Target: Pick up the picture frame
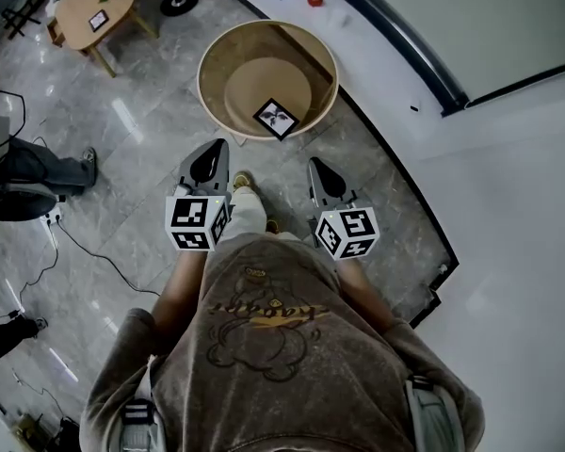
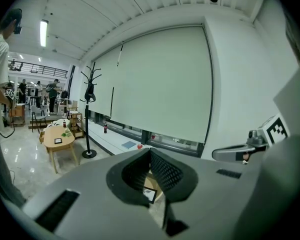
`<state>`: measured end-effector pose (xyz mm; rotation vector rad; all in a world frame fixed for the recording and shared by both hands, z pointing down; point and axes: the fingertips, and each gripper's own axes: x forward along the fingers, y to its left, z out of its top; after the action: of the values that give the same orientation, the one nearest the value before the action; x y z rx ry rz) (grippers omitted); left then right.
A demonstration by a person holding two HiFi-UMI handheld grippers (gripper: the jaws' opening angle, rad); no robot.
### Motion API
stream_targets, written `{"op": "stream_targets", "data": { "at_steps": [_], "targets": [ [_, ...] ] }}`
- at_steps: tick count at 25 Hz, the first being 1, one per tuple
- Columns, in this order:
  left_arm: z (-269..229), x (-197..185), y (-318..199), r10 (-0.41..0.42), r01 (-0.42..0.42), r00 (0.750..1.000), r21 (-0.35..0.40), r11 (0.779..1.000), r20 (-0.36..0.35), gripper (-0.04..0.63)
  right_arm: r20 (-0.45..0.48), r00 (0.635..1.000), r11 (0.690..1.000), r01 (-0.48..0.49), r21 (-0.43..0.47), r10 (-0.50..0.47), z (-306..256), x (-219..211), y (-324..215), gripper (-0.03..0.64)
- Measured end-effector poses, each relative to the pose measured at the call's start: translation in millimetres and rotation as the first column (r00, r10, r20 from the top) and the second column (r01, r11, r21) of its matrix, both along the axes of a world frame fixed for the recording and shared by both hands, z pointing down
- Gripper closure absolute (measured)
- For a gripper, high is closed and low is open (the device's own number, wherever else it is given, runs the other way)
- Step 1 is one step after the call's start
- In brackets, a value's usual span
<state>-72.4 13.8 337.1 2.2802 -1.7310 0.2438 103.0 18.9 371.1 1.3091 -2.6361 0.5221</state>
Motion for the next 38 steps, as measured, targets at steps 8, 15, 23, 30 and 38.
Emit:
{"op": "stream_targets", "data": {
  "at_steps": [8,15,23,30,38],
  "targets": [
    [3.4,-9.1,-48.5,0.052,-0.052,0.999,-0.018,0.999,-0.001,0.577,0.017,0.998,0.999,-0.054,-0.006,0.054,-0.1,-11.2,-43.3,0.598],
    [9.9,-17.6,-93.1,0.087,-0.087,0.996,-0.032,0.996,-0.004,0.577,0.019,0.996,0.996,-0.092,-0.006,0.092,-0.6,-17.6,-79.7,0.598],
    [6.0,-31.8,-145.5,0.143,-0.143,0.99,-0.025,0.989,0.002,0.577,0.008,0.991,0.991,-0.132,0.022,0.132,-13.6,-33.0,-131.3,0.598],
    [0.9,-38.0,-183.3,0.206,-0.206,0.979,-0.007,0.979,0.01,0.577,0.014,0.983,0.982,-0.184,0.038,0.184,-15.5,-44.2,-161.5,0.598],
    [-14.6,-35.8,-205.9,0.222,-0.222,0.975,0.021,0.975,0.003,0.577,0.021,0.979,0.978,-0.202,0.044,0.201,-23.6,-48.6,-178.7,0.598]
  ]
}}
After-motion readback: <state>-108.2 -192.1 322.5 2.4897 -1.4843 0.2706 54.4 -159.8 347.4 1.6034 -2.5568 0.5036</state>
